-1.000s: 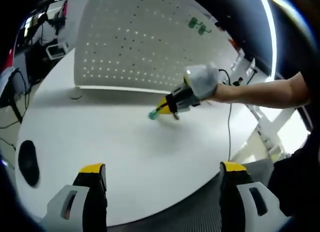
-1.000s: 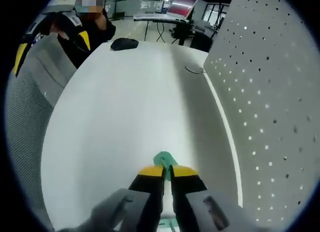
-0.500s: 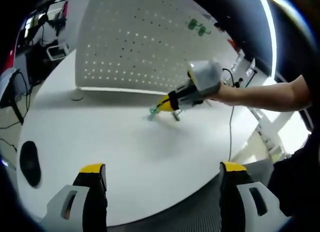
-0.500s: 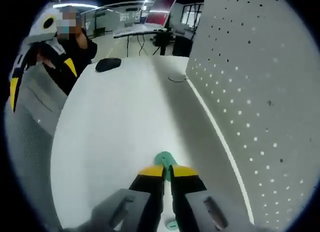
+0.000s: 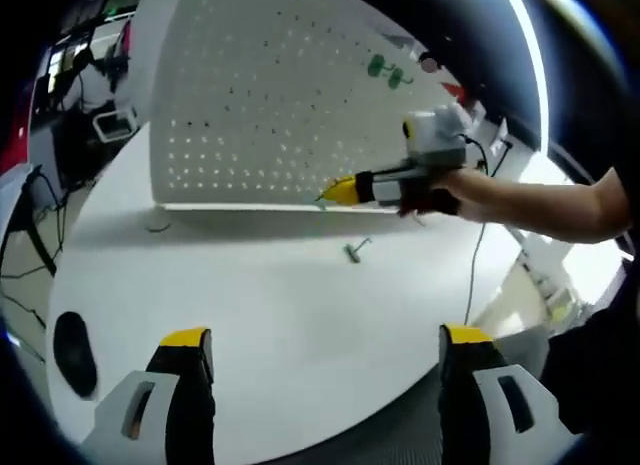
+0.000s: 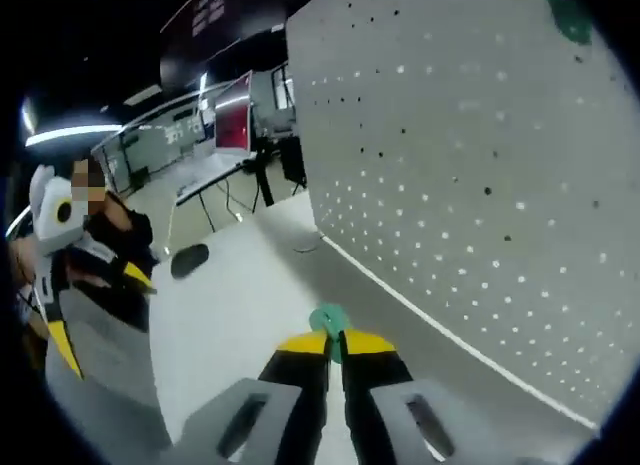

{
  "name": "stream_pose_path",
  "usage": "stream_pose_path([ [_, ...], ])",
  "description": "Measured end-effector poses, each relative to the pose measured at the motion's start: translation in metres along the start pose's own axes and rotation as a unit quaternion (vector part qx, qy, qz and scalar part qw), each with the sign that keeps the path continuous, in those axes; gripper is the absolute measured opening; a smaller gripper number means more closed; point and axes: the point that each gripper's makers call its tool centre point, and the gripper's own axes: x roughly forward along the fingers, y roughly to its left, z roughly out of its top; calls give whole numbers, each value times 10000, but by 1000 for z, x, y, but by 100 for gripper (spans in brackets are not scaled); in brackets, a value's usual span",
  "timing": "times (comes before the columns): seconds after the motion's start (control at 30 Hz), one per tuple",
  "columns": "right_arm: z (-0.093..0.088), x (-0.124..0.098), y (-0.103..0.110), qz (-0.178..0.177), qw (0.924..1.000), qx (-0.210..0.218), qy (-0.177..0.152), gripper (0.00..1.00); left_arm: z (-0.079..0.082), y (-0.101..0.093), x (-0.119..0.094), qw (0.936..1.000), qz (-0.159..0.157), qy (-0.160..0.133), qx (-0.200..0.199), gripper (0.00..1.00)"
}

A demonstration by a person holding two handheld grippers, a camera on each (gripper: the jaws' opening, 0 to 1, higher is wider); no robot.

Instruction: Insert the hook assembly into the mounting plate slot until the hook locks in place.

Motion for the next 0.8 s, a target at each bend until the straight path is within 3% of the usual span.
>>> stream_pose_path([
  [0.13,17,-18,9,-107,9981,383,-472,1,12,7,-3,9998,156,-137,50,94],
  [0.23,22,-30,17,-113,9948,729,-701,1,23,8,-5,9994,218,-240,110,94],
  [0.33,24,-41,25,-141,9934,785,-822,1,30,9,-6,9985,343,-327,270,91],
  [0.4,28,-48,32,-146,9892,1041,-1019,1,37,11,-7,9972,483,-438,380,89],
  [0.53,29,-61,44,-106,9795,1573,-1251,1,46,4,-3,9972,394,-556,310,87],
  [0.7,23,-71,58,-93,9719,1894,-1395,1,56,-8,6,9965,275,-684,402,83],
  [0.8,14,-72,63,-68,9584,2446,-1467,1,59,-18,14,9969,138,-712,315,81],
])
